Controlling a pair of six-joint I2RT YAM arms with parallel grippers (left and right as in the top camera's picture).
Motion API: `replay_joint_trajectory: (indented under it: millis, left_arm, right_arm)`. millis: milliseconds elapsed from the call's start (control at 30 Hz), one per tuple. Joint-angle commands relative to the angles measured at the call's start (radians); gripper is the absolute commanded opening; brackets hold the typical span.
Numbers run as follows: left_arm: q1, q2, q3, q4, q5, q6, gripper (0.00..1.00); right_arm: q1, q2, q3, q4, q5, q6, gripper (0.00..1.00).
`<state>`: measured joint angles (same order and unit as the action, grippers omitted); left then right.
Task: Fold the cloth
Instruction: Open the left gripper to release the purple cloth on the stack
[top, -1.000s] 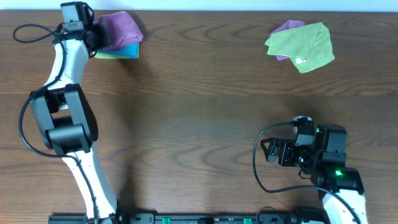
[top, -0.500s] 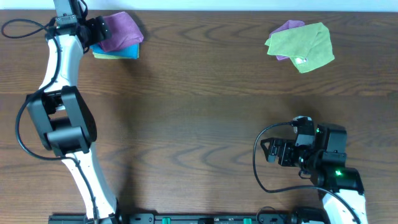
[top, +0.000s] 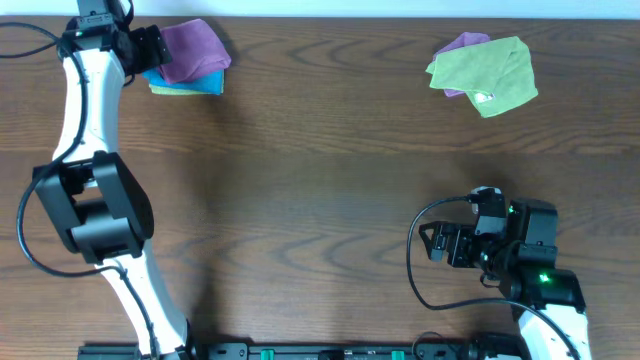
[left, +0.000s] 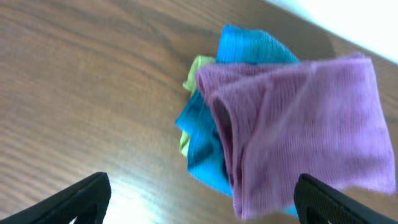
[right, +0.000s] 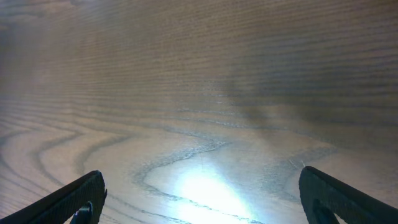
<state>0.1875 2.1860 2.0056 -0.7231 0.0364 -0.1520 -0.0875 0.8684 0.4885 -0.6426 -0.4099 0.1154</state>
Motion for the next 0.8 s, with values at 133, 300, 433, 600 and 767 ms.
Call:
replay_joint_trajectory:
  millis: [133,300,433,600,767]
  left_arm:
    - [-0.051,-0.077,0.026,-0.104,-0.011,0.047,0.95]
    - [-0.083,-0.102,0.026,-0.125,-0.029,0.054,0.96]
    - [-0.083,-0.117,0.026,-0.222,-0.028,-0.025,0.95]
    - [-0.079,-0.149,0.026,-0.371,-0.011,-0.072,0.95]
    - [-0.080,-0.181,0.025,-0.486,-0.008,-0.062,0.96]
  right_arm:
    - [-0.005,-0.002,-0.001,-0.001,0.003,0.011,0.99]
    - [-0.005,-0.002,-0.001,-0.001,0.003,0.011,0.99]
    - [-0.005,-0.002,-0.001,-0.001,0.002,0.011,0.99]
    - [-0.005,-0.002,-0.001,-0.001,0.003,0.011,0.99]
    - [-0.005,-0.002,-0.001,-0.001,0.002,0.011,0.99]
